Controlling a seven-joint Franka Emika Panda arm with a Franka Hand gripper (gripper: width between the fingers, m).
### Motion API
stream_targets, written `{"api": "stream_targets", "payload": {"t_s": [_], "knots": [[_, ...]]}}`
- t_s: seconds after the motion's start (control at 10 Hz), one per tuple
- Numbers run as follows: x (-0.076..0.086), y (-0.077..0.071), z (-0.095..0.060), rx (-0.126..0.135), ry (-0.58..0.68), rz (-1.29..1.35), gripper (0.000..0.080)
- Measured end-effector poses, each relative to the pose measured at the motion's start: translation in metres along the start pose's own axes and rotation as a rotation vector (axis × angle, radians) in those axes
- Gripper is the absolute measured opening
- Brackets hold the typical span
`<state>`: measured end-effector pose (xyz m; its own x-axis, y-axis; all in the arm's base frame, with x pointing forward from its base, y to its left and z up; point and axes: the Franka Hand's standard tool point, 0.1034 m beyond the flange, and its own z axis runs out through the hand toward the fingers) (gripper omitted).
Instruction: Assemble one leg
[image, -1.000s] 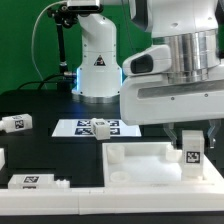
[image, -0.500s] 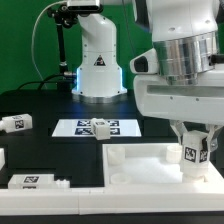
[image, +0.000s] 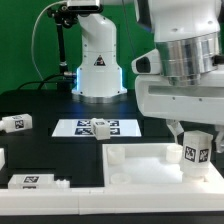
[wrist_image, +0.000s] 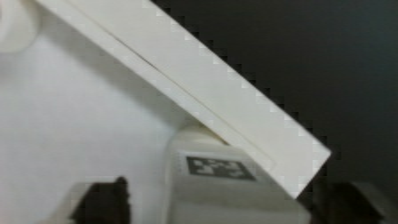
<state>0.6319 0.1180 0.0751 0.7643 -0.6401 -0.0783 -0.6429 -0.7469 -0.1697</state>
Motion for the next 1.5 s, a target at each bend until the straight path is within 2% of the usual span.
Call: {"api": "stream_targets", "payload": {"t_s": [0.1, 0.2, 0.3, 0.5, 0.6, 0.7, 0.8, 0.9, 1.0, 1.1, 1.2, 1.3, 1.5], "knots": [[0.0016, 0.0022, 0.0010, -0.011, 0.003, -0.201, 0.0588], [0.0004, 0.0014, 0.0012, -0.029, 0.004, -0.364, 0.0637], [-0.0029, -0.0009, 0.0006, -0.050, 0.007, -0.499, 0.0646], [-0.0017, 0.0000, 0.0011, -0.050, 0.006, -0.622, 0.0646], [-0.0006, 0.0014, 0.0007, -0.061, 0.003, -0.761, 0.0649], [0.0018, 0.0004, -0.0014, -0.093, 0.011, -0.948, 0.0649], [0.0013, -0.0035, -0.0022, -0.109, 0.024, -1.042, 0.0649], [0.0008, -0.0033, -0.0016, -0.101, 0.022, -1.008, 0.0649], [0.0011, -0.0031, -0.0017, -0.101, 0.022, -1.004, 0.0550], [0.0004, -0.0038, -0.0015, -0.097, 0.024, -0.946, 0.0550], [0.0016, -0.0028, -0.0017, -0.097, 0.027, -0.883, 0.0367], [0.0037, -0.0009, -0.0019, -0.097, 0.030, -0.832, 0.0301], [0.0066, 0.0011, -0.0021, -0.075, 0.031, -0.625, 0.0299]]}}
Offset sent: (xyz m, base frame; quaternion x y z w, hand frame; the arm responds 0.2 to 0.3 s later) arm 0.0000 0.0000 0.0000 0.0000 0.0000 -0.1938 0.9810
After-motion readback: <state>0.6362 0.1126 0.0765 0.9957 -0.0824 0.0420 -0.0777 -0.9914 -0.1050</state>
